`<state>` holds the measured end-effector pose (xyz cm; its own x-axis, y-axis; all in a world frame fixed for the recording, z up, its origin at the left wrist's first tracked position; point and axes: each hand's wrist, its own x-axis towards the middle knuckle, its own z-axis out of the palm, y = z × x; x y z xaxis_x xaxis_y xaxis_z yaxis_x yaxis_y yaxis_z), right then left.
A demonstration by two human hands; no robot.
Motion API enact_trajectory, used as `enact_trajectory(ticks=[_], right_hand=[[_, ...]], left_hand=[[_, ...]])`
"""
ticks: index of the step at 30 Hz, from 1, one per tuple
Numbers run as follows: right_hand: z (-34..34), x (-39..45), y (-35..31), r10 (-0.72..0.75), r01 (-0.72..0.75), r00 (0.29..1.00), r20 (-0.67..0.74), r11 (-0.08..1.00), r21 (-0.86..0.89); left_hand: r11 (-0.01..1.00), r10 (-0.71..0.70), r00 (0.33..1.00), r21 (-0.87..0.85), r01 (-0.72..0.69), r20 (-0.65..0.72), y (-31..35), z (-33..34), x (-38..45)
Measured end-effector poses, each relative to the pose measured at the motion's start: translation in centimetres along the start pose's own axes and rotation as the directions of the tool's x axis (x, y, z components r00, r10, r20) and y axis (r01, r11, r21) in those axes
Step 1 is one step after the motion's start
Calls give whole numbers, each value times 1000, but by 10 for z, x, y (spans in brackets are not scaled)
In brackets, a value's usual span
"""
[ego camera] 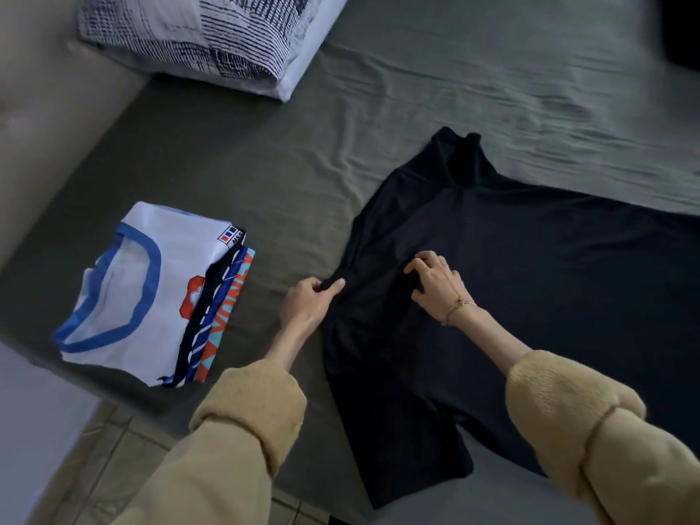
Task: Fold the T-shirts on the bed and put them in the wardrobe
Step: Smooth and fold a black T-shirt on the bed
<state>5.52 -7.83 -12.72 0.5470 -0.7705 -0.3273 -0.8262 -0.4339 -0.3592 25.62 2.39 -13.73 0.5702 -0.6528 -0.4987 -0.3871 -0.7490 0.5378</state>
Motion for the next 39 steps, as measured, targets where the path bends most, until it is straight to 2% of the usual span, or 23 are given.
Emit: enact_trajectory(ticks=[4, 7, 11, 17, 21, 23, 27, 31, 35, 39], right_hand=[[-10, 16, 11, 48, -46, 997, -52, 998, 37], [-21, 31, 23, 91, -87, 994, -66, 994, 60], [-35, 53, 39, 147, -142, 986, -75, 988, 69], [-68, 100, 67, 290, -280, 954, -82, 953, 115], [-91, 134, 94, 370, -346, 907, -198, 926, 149], [-99, 152, 111, 424, -390, 884, -195, 901, 191], [-105, 174, 127, 490, -441, 846, -211, 865, 241], [-115, 191, 130, 498, -472, 841, -209, 866, 164], [-121, 203, 135, 484, -466, 863, -147, 874, 137], [-124, 205, 137, 540, -510, 829, -146, 837, 199]], left_hand=[[987, 12, 997, 164, 0, -73, 15, -3, 12], [989, 57, 990, 146, -38, -130, 34, -4, 25], [986, 162, 986, 27, -162, -26, 69, 1, 64], [952, 304, 945, 7, -307, 120, 133, 13, 124], [961, 240, 936, 73, -267, 259, 163, 19, 156], [969, 190, 929, 94, -230, 316, 170, 22, 170], [996, 89, 897, -28, -86, 433, 167, 19, 182], [997, 81, 895, -45, -68, 440, 166, 16, 185], [996, 57, 867, -86, -16, 495, 175, 12, 182], [995, 78, 878, -95, -38, 472, 170, 18, 192]])
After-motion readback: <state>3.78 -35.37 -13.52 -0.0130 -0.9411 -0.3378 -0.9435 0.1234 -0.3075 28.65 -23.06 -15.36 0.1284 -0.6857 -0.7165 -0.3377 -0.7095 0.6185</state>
